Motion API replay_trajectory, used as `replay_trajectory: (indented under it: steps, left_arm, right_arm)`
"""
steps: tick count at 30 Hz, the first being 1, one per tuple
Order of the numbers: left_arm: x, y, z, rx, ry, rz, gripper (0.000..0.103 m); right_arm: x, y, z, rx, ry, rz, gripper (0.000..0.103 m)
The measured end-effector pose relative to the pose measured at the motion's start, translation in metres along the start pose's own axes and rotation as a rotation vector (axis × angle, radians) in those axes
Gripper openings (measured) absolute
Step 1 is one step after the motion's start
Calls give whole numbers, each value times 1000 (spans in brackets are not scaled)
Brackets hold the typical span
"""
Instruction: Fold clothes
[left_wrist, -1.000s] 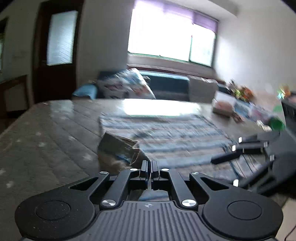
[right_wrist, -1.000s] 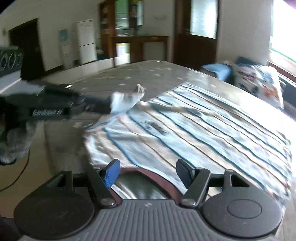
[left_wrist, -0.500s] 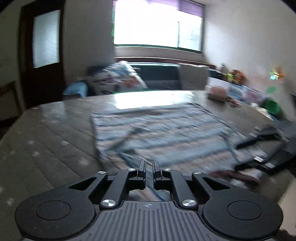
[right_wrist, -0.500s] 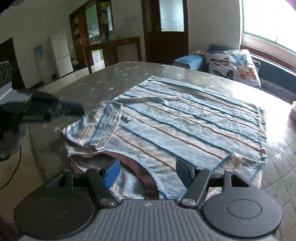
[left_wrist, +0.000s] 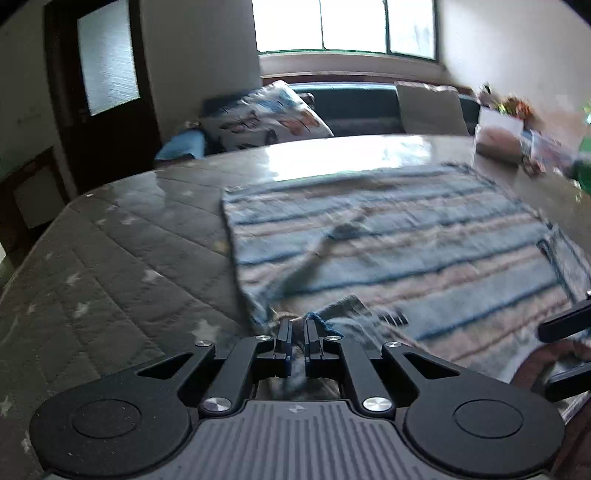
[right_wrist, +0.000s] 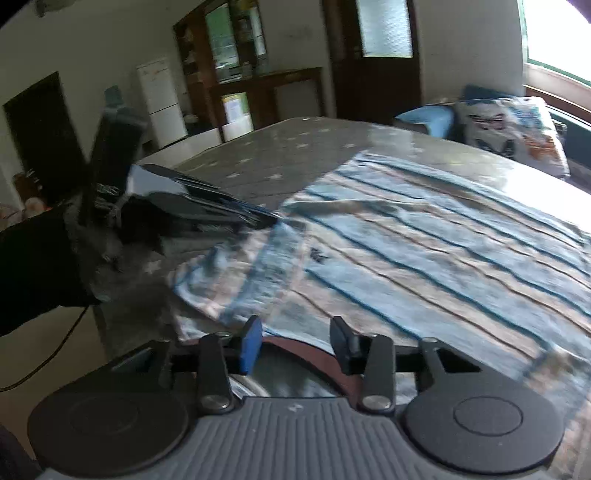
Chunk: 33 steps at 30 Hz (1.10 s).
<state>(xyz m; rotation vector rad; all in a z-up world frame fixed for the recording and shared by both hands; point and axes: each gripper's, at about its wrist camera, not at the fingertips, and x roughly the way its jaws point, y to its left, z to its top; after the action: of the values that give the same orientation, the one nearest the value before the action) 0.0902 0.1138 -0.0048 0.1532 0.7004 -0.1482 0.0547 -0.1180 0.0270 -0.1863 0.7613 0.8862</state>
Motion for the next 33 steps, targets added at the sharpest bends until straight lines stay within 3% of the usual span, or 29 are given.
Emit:
replay_trajectory:
  steps: [4, 8, 11, 20, 27, 33]
  left_arm:
    - [-6, 1, 0, 12, -16, -11, 7]
    - [-7, 3, 1, 10, -22, -7, 8]
    - [-6, 5, 2, 10, -20, -6, 8]
    - [-5, 0, 1, 29, -19, -13, 8]
    - [-21, -11, -14, 66, -18, -25, 8]
    - [-41, -37, -33, 163, -34, -30, 16]
  right_arm:
    - [21, 14, 6, -18, 30, 49, 27]
    - [38, 25, 6, -30, 65, 75, 8]
    - [38, 31, 5, -43, 68, 75, 4]
    - [38, 37, -2, -43, 83, 87, 4]
    - [10, 28, -1, -26, 25, 62, 9]
    - [-25, -11, -17, 64, 5, -88, 10]
